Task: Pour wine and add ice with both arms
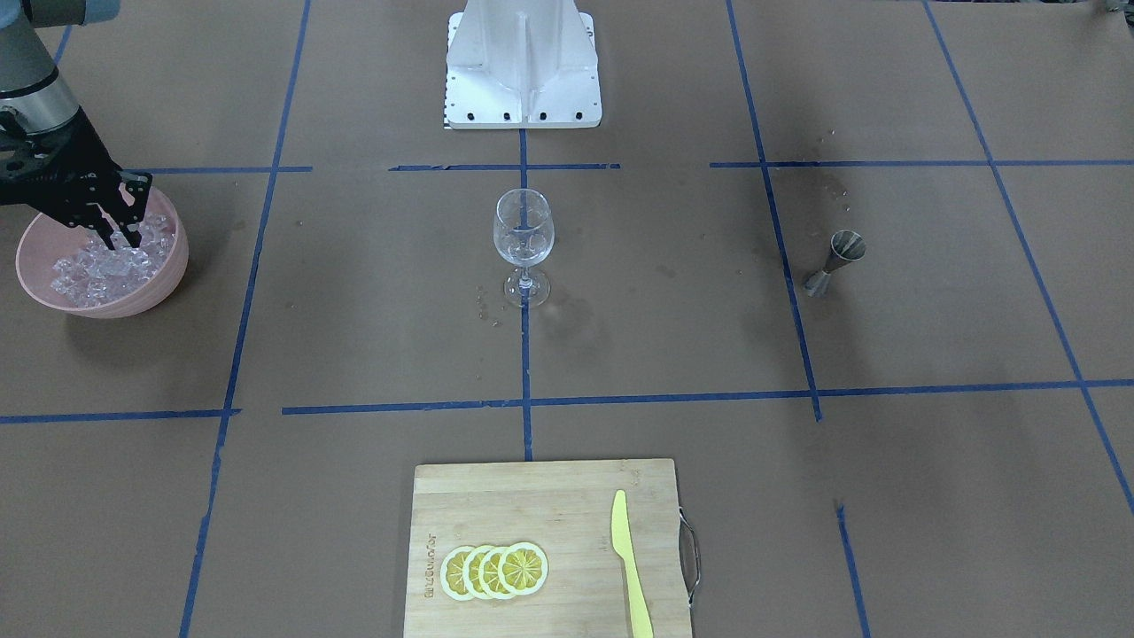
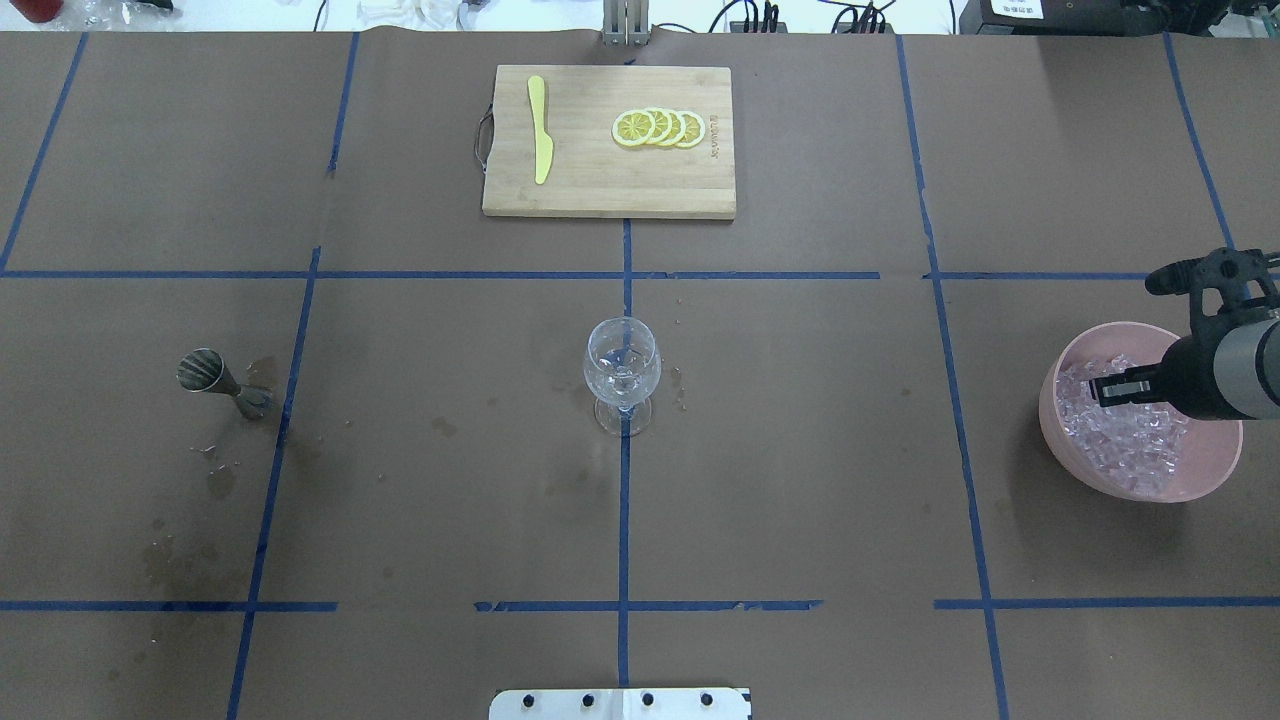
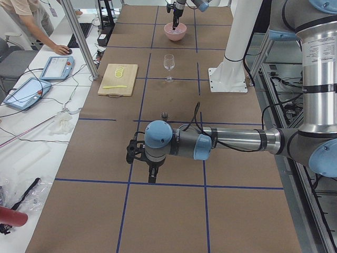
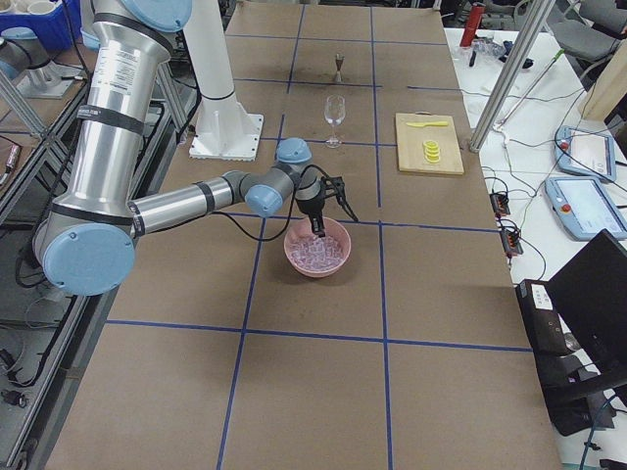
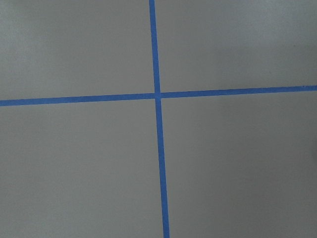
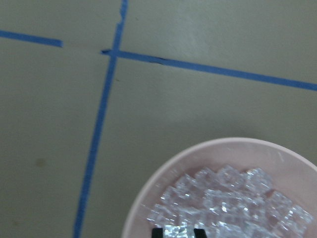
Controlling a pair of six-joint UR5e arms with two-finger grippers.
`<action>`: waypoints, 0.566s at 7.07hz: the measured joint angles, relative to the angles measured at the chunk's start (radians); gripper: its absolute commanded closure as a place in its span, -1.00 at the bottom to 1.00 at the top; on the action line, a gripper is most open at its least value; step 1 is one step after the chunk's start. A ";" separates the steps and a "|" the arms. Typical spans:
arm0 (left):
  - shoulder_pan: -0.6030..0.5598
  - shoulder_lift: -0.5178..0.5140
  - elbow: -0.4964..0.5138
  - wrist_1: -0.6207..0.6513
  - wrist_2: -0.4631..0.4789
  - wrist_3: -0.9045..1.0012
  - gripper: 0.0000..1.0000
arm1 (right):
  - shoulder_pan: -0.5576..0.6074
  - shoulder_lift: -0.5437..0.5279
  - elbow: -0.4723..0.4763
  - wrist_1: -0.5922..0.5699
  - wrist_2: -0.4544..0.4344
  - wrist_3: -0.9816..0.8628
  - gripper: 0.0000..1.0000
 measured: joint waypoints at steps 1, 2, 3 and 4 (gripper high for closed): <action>0.000 0.000 -0.002 0.001 0.000 0.000 -1.00 | 0.009 0.091 0.042 -0.100 0.024 0.007 1.00; 0.001 0.000 -0.004 0.002 0.001 0.000 -1.00 | 0.013 0.218 0.067 -0.233 0.036 0.032 1.00; 0.002 0.000 -0.004 0.003 0.002 0.000 -1.00 | 0.005 0.358 0.078 -0.375 0.041 0.080 1.00; 0.003 0.000 -0.005 0.004 0.002 0.000 -1.00 | -0.023 0.509 0.078 -0.518 0.040 0.132 1.00</action>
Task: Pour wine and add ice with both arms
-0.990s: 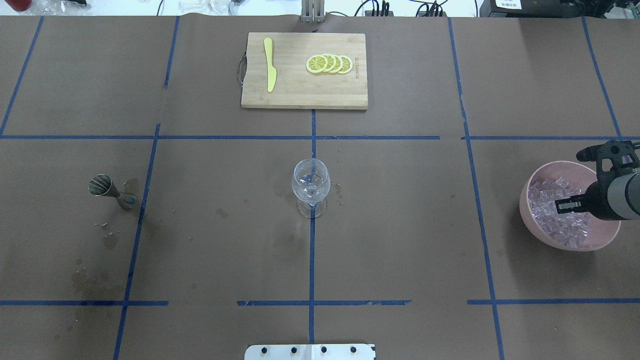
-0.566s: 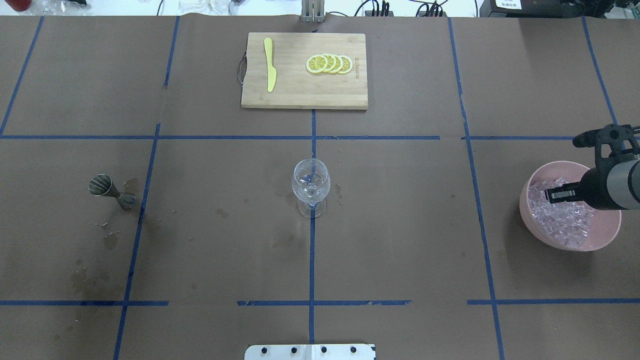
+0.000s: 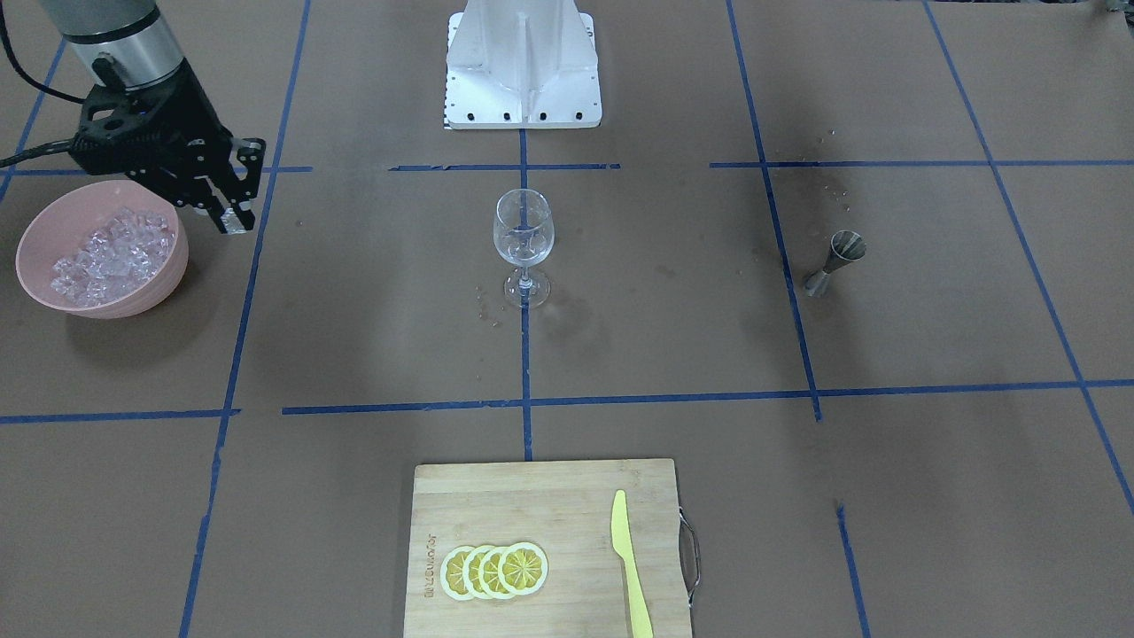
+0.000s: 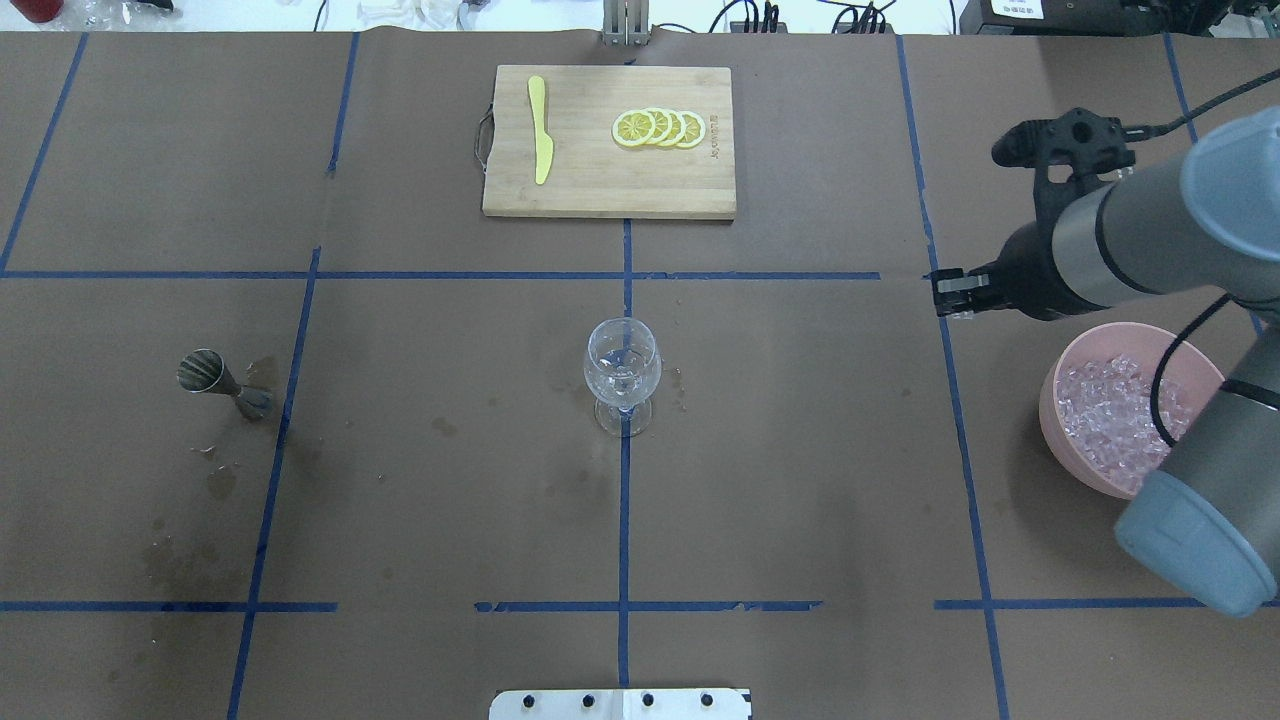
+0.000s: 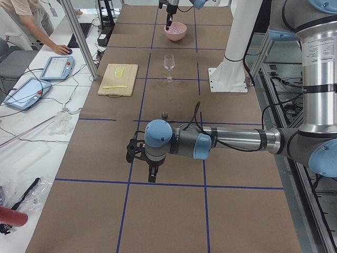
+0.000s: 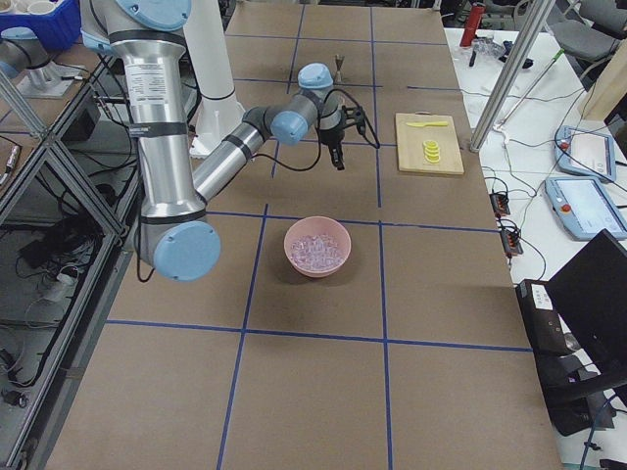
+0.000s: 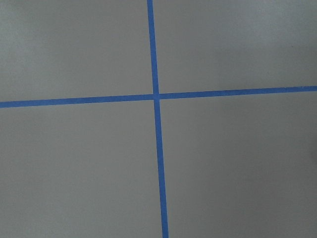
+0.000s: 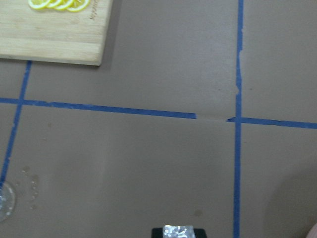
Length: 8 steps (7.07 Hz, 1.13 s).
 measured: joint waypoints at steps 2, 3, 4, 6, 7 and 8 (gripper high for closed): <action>0.000 0.000 -0.003 0.000 0.000 0.000 -1.00 | -0.085 0.247 -0.057 -0.165 -0.030 0.037 1.00; 0.001 0.000 -0.003 -0.001 0.000 0.000 -1.00 | -0.131 0.333 -0.106 -0.186 -0.063 0.049 1.00; 0.000 -0.001 -0.003 -0.001 0.001 0.000 -1.00 | -0.169 0.398 -0.156 -0.193 -0.087 0.083 1.00; -0.001 -0.001 -0.002 -0.001 0.003 0.000 -1.00 | -0.228 0.477 -0.223 -0.195 -0.135 0.182 1.00; -0.001 -0.001 0.000 0.000 0.003 0.000 -1.00 | -0.255 0.495 -0.243 -0.195 -0.165 0.213 0.99; -0.001 -0.002 0.001 0.000 0.003 0.000 -1.00 | -0.275 0.512 -0.264 -0.195 -0.193 0.235 0.71</action>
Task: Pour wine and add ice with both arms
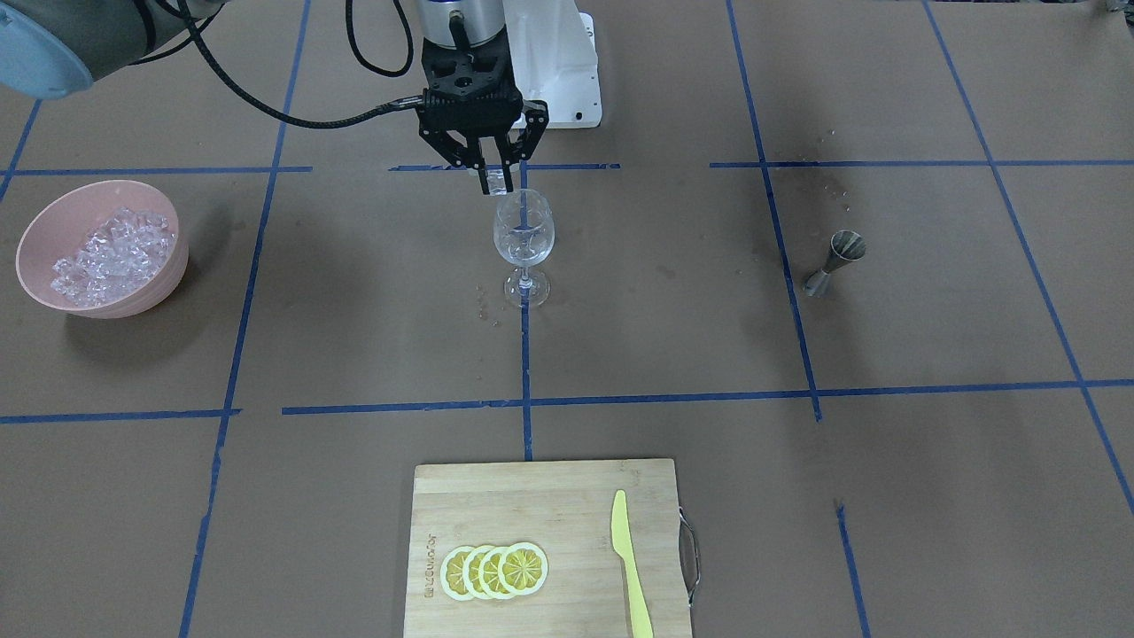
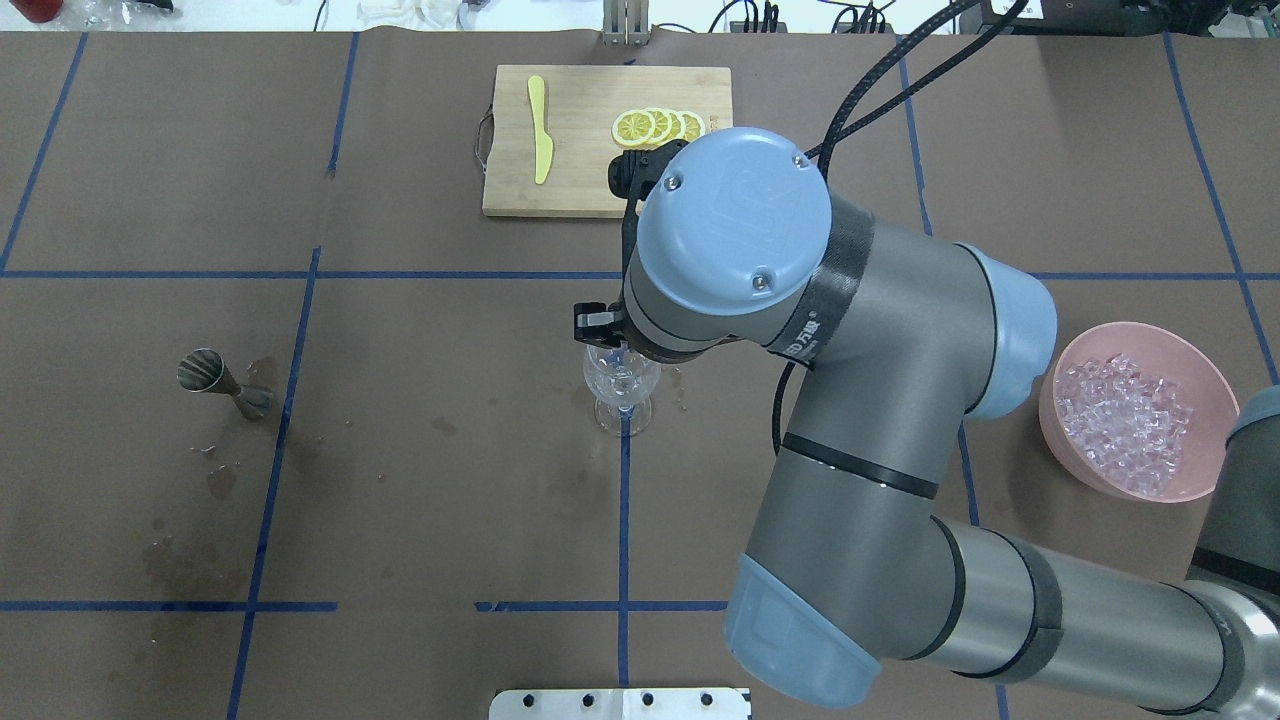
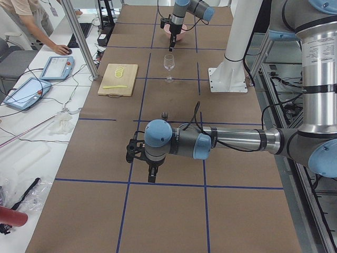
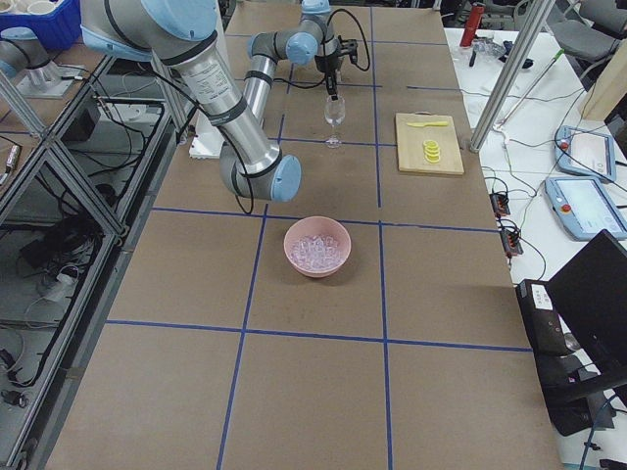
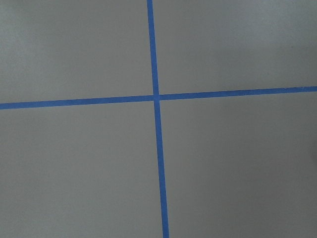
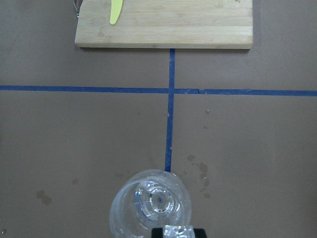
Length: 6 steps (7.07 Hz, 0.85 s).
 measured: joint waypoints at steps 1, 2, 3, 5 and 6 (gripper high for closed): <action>0.000 0.000 0.000 0.000 0.000 0.000 -1.00 | -0.011 0.020 -0.026 0.000 -0.018 0.009 -0.16; 0.000 0.000 0.001 0.000 0.001 0.000 -1.00 | -0.016 0.033 -0.043 0.000 -0.026 0.015 -0.99; 0.000 0.000 0.001 0.000 0.001 0.000 -1.00 | -0.021 0.036 -0.050 0.000 -0.039 0.032 -1.00; 0.000 0.000 0.001 0.000 0.002 0.000 -1.00 | -0.033 0.035 -0.054 0.000 -0.067 0.069 -1.00; 0.001 0.000 0.000 0.000 0.003 0.000 -1.00 | -0.034 0.032 -0.053 -0.001 -0.068 0.070 -1.00</action>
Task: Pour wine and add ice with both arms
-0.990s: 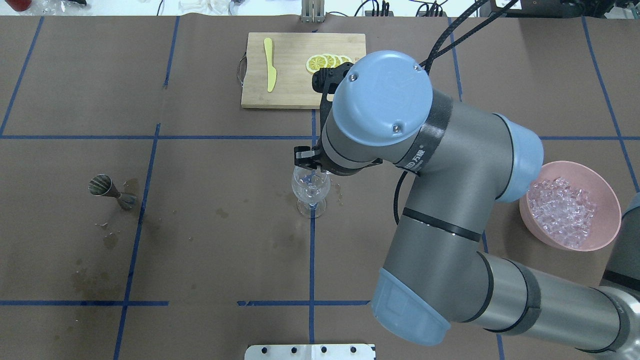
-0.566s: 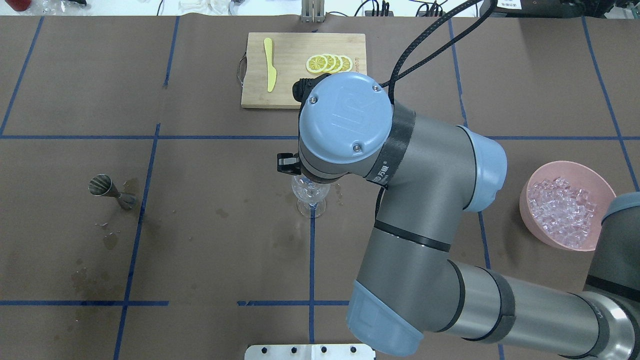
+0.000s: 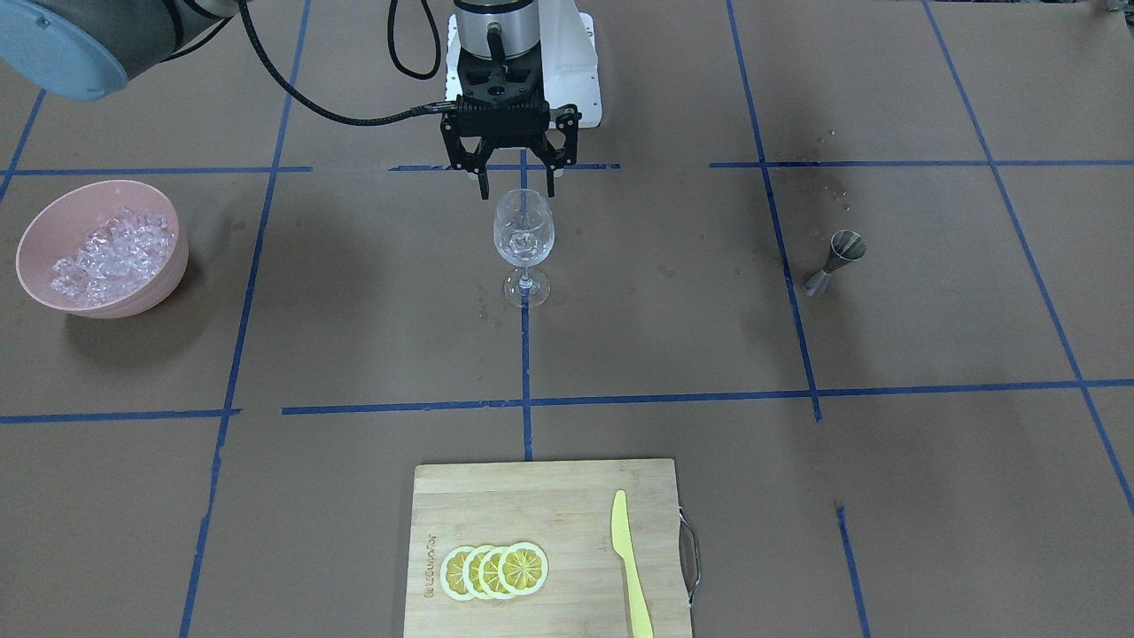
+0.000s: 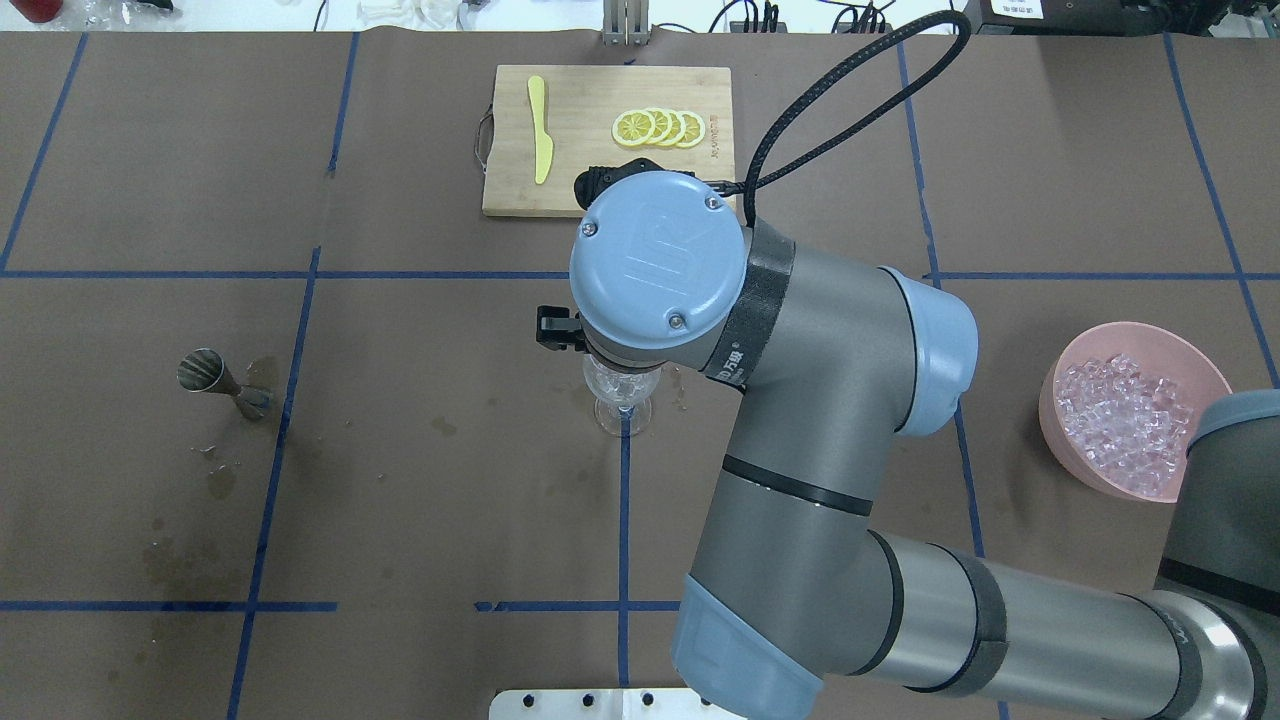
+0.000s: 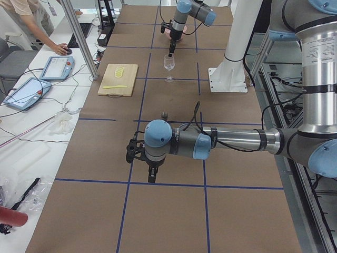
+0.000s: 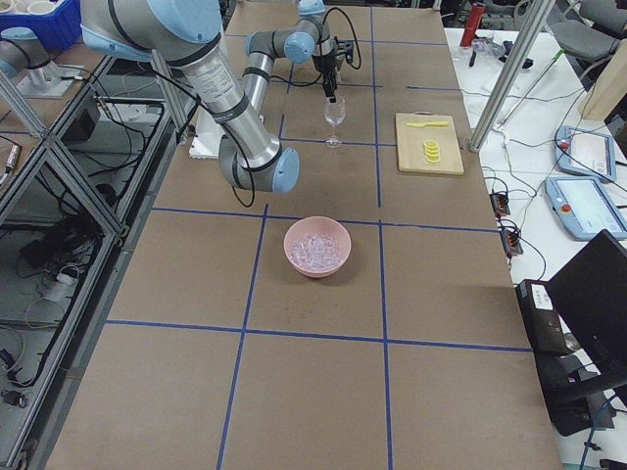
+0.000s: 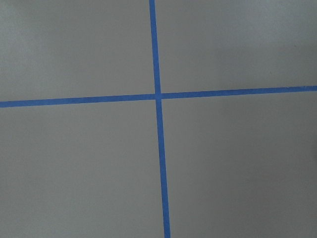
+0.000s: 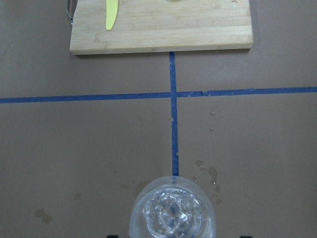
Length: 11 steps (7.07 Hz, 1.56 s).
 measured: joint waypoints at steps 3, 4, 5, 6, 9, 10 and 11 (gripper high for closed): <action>0.000 0.002 0.008 0.000 0.002 0.000 -1.00 | 0.069 -0.093 0.072 -0.008 0.089 -0.088 -1.00; -0.001 0.007 0.014 0.000 0.004 0.000 -1.00 | 0.156 -0.153 0.112 -0.009 0.186 -0.172 -1.00; -0.002 0.013 0.016 0.000 0.004 0.000 -1.00 | 0.260 -0.220 0.150 -0.009 0.274 -0.291 -1.00; -0.004 0.017 0.015 0.001 0.005 0.000 -1.00 | 0.361 -0.293 0.173 -0.009 0.345 -0.432 -1.00; -0.008 0.026 0.001 0.003 0.011 0.000 -1.00 | 0.734 -0.552 0.124 -0.003 0.551 -1.050 -1.00; -0.008 0.038 -0.014 0.003 0.013 0.001 -1.00 | 0.851 -0.617 0.062 0.000 0.599 -1.263 -1.00; -0.008 0.057 -0.035 0.003 0.013 0.000 -1.00 | 0.951 -0.660 -0.014 0.002 0.621 -1.449 -1.00</action>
